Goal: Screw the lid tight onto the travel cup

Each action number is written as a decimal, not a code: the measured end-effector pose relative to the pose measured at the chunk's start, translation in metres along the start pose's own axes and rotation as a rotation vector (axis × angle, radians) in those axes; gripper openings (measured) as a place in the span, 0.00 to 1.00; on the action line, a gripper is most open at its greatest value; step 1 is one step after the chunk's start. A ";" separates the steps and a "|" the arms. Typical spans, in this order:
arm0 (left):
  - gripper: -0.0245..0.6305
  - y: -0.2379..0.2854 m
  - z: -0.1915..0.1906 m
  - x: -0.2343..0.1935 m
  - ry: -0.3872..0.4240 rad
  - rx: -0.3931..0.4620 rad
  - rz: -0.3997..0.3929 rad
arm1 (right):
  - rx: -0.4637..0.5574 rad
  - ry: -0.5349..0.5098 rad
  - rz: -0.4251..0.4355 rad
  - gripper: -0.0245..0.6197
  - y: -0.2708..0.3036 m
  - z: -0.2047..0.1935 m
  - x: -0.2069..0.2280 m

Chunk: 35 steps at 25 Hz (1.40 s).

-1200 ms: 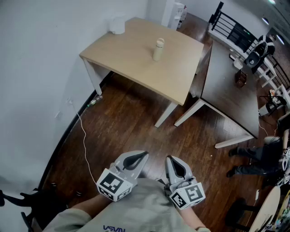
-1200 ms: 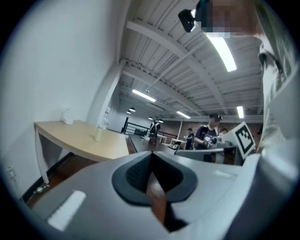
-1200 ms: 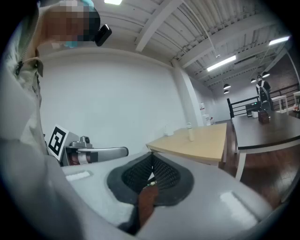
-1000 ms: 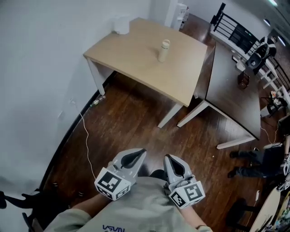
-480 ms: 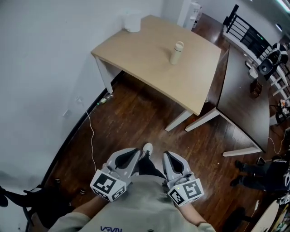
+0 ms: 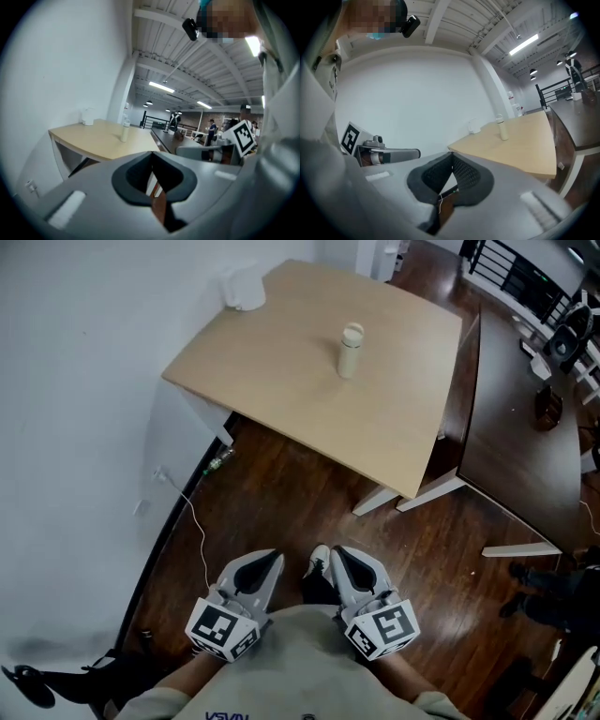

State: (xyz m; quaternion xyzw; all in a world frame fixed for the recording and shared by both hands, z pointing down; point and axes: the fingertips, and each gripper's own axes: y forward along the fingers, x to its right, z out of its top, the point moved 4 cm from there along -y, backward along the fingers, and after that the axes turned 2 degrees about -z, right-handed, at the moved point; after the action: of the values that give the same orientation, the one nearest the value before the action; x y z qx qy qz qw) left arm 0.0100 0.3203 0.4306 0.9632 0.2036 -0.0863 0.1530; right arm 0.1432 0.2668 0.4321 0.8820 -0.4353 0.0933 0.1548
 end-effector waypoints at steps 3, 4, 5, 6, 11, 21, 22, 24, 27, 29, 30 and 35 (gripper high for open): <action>0.04 0.032 0.014 -0.010 0.006 -0.018 -0.009 | 0.005 0.000 0.008 0.03 0.018 0.013 0.019; 0.04 0.042 0.019 -0.013 0.015 -0.022 -0.013 | 0.010 0.002 0.006 0.03 0.023 0.018 0.026; 0.04 0.051 0.026 -0.016 0.025 -0.025 -0.015 | 0.016 0.005 0.003 0.03 0.027 0.023 0.032; 0.04 0.059 0.032 -0.019 0.036 -0.026 -0.015 | 0.023 0.008 0.000 0.03 0.032 0.027 0.040; 0.04 0.089 0.056 -0.037 0.062 -0.014 0.020 | 0.053 0.012 -0.006 0.03 0.053 0.047 0.077; 0.04 0.120 0.076 -0.061 0.089 -0.009 0.007 | 0.116 -0.033 -0.054 0.03 0.076 0.080 0.106; 0.04 0.123 0.078 -0.063 0.094 -0.009 -0.004 | 0.122 -0.032 -0.065 0.03 0.078 0.082 0.108; 0.04 0.131 0.081 -0.068 0.104 -0.009 -0.032 | 0.132 -0.033 -0.091 0.03 0.082 0.085 0.111; 0.04 0.145 0.087 -0.079 0.110 0.001 -0.079 | 0.137 -0.042 -0.135 0.03 0.091 0.087 0.116; 0.04 0.154 0.091 -0.089 0.109 0.009 -0.109 | 0.138 -0.042 -0.168 0.03 0.100 0.090 0.119; 0.04 0.159 0.094 -0.096 0.108 0.012 -0.124 | 0.139 -0.042 -0.185 0.03 0.105 0.091 0.120; 0.04 0.187 0.105 -0.136 0.097 0.018 -0.203 | 0.129 -0.045 -0.274 0.03 0.139 0.100 0.127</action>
State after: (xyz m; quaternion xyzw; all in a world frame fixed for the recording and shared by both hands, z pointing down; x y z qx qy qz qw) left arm -0.0455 0.0733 0.4114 0.9419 0.3067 -0.0562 0.1250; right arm 0.1122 0.0580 0.4034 0.9431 -0.3075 0.0794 0.0990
